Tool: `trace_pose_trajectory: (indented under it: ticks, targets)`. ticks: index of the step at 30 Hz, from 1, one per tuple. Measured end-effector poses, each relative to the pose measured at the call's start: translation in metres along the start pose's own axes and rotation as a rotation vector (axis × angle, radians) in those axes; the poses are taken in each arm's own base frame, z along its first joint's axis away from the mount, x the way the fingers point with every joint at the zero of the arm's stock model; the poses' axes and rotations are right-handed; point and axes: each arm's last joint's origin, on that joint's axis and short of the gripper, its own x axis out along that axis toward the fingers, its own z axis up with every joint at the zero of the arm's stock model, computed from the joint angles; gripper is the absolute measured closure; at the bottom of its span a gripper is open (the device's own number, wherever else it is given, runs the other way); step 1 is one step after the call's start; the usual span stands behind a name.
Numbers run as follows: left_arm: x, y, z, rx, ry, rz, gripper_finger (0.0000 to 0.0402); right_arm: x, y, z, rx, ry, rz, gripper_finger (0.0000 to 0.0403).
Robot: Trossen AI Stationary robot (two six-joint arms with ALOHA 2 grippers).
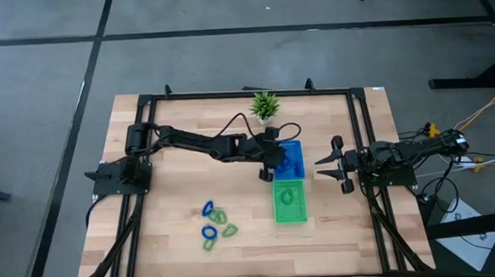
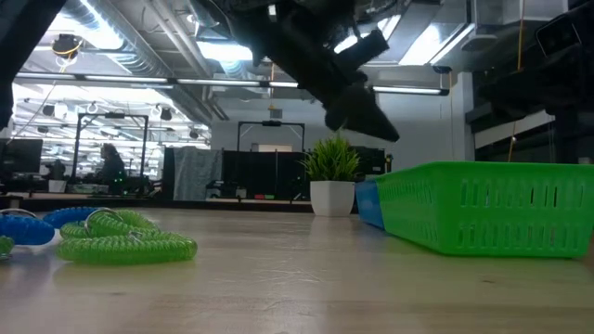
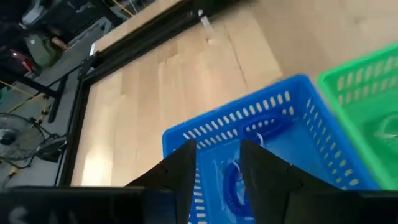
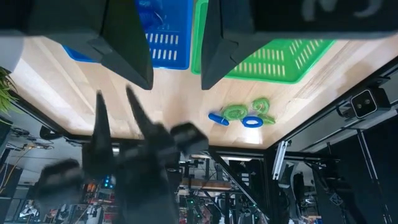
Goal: Sort spring keychains
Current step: Put the blue spring keychain into the blue bin
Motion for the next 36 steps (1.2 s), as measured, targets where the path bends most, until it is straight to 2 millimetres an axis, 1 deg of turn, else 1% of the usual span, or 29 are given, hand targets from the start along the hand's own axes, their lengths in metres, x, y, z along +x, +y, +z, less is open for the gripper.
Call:
trace_pose_trajectory:
  ticks: [7,10,12,17,23,30,36]
  targets:
    - [-0.031,0.005,0.027,-0.08,-0.098,0.01,0.0289,0.0,0.0,0.0,0.0,-0.001,0.001,0.0267]
    - [-0.044,0.003,0.038,-0.11,-0.15,-0.033,0.0289,0.0,0.0,0.0,0.0,0.0,0.0,0.0267]
    - [-0.048,-0.003,0.042,-0.128,-0.169,-0.082,0.029,0.0,0.0,0.0,0.0,0.0,0.0,0.0267]
    - [-0.053,-0.024,0.049,-0.169,-0.181,-0.169,0.029,0.0,0.0,0.0,0.0,-0.001,0.0,0.0267]
    - [-0.061,-0.053,0.055,-0.209,-0.13,-0.237,0.0295,0.0,0.0,0.0,0.0,0.0,0.0,0.0267]
    - [-0.075,-0.091,0.055,-0.229,0.01,-0.2,0.0295,0.0,0.0,0.0,0.0,0.0,0.0,0.0267]
    - [-0.089,-0.115,0.061,-0.23,0.037,-0.167,0.03,0.0,0.0,0.0,0.0,-0.001,0.0,0.0267]
